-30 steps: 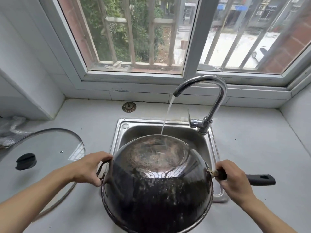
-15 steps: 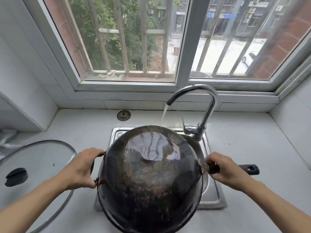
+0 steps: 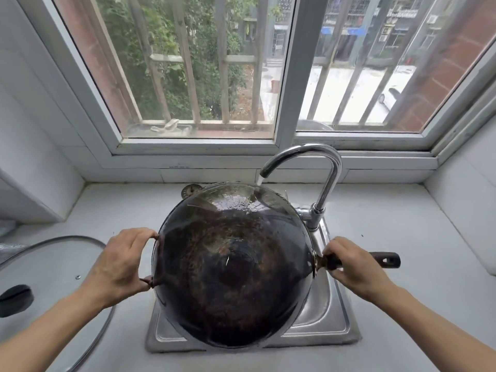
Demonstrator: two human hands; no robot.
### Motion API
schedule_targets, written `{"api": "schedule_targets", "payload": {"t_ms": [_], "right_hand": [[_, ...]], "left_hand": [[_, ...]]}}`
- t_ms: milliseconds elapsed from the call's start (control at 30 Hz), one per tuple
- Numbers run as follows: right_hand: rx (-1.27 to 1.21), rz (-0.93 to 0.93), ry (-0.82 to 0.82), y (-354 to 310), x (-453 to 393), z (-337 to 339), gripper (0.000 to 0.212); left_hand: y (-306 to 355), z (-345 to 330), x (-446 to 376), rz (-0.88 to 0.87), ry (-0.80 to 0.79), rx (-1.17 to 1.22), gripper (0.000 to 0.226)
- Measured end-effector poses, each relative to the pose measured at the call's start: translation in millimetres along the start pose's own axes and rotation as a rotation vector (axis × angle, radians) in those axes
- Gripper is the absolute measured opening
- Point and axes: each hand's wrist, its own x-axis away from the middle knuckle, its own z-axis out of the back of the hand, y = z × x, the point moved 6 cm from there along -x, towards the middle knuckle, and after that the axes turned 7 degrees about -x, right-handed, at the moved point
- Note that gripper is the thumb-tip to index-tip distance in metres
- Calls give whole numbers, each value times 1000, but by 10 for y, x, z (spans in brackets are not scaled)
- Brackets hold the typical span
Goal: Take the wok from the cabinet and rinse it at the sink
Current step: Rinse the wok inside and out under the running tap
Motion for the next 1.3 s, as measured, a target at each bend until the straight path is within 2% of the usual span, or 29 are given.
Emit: {"api": "schedule_targets", "payload": {"t_ms": [167,367,467,533,667,867,1133,1300], "right_hand": [[79,12,73,30,-107,-59,45],[147,7,127,143,-133,-148,44],[152,-13,131,217,-148,-186,45],[151,-28,131,271,-155,-219,47],[135,-59,110,368,-154,-281,47],[120,-101,77,503,-250,-359,48],[117,-127,36,674,-347,-430,50],[106,-162,25,741,-366,-478,47]], "left_hand": [[29,-50,-104,29,76,-35,95],[72,-131,-138,-2,261,-87,74],[101,-195,-174,-4,286,-93,76],[107,-260,-200,-11,267,-88,82],[97,-380,-245,-26,199,-77,76],[74,-555,-389,1,65,-45,95],[50,-617,-583,-20,47,-48,79],[36,-634,-664,-25,43,-33,88]]}}
